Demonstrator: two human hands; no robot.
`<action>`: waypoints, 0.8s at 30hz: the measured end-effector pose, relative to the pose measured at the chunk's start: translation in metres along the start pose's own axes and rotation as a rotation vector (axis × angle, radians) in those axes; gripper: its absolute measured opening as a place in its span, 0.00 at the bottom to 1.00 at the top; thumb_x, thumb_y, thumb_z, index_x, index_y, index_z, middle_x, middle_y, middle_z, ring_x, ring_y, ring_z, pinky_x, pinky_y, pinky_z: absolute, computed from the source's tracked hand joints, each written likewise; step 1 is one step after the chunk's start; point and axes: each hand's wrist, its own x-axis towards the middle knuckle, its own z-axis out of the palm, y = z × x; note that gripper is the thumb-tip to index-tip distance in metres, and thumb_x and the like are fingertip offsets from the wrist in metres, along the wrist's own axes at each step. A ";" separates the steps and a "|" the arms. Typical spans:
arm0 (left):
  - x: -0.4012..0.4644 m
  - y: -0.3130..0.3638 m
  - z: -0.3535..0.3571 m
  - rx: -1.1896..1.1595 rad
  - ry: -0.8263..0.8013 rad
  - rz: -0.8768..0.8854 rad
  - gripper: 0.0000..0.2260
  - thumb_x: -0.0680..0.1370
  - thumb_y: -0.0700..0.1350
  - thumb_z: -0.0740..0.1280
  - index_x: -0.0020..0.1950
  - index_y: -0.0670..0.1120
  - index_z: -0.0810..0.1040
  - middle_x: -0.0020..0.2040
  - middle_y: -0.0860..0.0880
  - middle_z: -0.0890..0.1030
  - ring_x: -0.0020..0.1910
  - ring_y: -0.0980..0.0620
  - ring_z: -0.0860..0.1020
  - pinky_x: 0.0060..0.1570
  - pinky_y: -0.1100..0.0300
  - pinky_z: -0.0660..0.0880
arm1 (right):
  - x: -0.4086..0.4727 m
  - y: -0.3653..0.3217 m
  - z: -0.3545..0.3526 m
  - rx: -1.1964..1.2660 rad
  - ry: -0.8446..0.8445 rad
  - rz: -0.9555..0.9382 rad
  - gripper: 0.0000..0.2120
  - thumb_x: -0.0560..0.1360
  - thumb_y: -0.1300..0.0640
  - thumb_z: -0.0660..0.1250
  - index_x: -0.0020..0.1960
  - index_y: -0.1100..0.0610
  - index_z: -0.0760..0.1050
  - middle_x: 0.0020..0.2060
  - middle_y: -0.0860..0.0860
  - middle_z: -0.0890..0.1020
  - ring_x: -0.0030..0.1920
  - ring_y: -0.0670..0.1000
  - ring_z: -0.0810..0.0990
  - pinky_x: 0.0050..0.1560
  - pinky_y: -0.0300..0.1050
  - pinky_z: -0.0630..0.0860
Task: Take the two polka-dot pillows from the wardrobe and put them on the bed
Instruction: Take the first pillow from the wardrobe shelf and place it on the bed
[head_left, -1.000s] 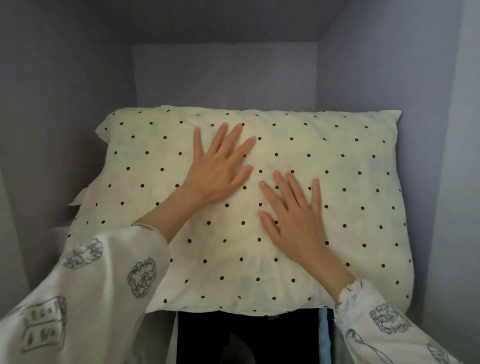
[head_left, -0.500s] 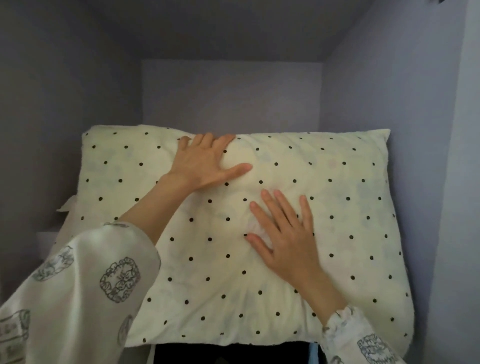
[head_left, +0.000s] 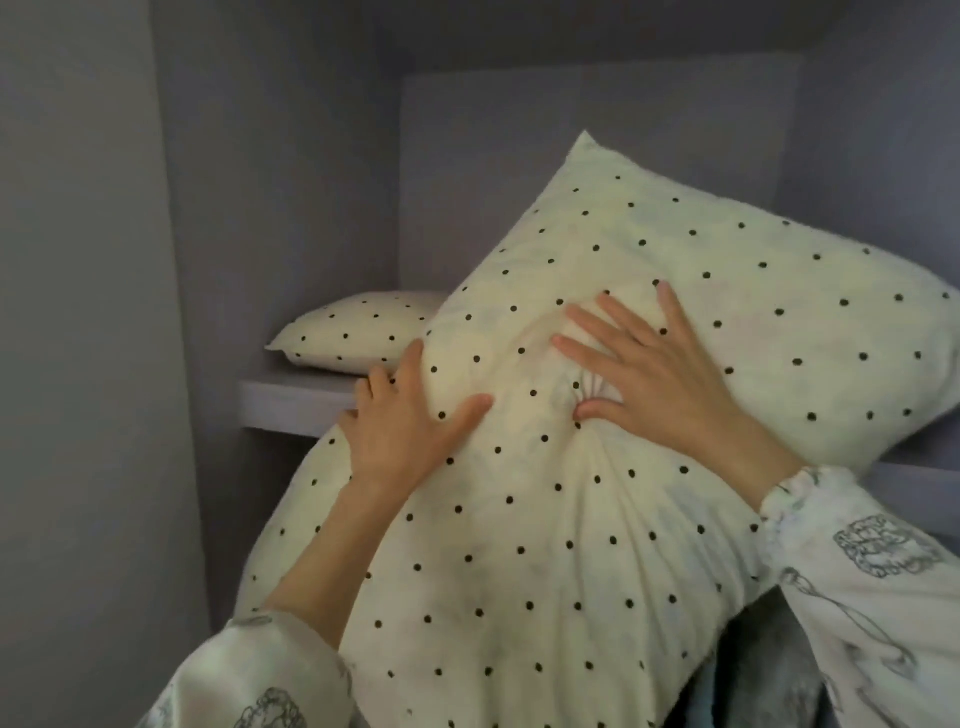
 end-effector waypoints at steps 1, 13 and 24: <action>-0.007 0.000 0.000 0.008 0.012 -0.017 0.45 0.62 0.78 0.52 0.71 0.54 0.53 0.64 0.42 0.68 0.63 0.40 0.66 0.58 0.40 0.64 | -0.002 -0.004 -0.001 0.003 0.003 0.071 0.35 0.67 0.38 0.69 0.71 0.49 0.66 0.72 0.53 0.67 0.72 0.58 0.63 0.67 0.73 0.51; -0.013 0.030 -0.010 0.074 0.022 0.163 0.38 0.67 0.73 0.55 0.71 0.60 0.46 0.68 0.40 0.64 0.64 0.37 0.65 0.62 0.31 0.59 | -0.028 -0.015 0.003 0.086 -0.006 0.426 0.38 0.69 0.33 0.59 0.74 0.50 0.59 0.75 0.54 0.60 0.74 0.59 0.56 0.69 0.68 0.43; 0.017 0.048 0.022 -0.141 0.012 0.112 0.36 0.66 0.74 0.54 0.69 0.68 0.42 0.76 0.46 0.50 0.72 0.37 0.54 0.63 0.30 0.56 | -0.092 -0.039 0.004 0.166 0.058 0.735 0.27 0.77 0.38 0.51 0.73 0.46 0.58 0.76 0.51 0.54 0.76 0.54 0.46 0.69 0.68 0.40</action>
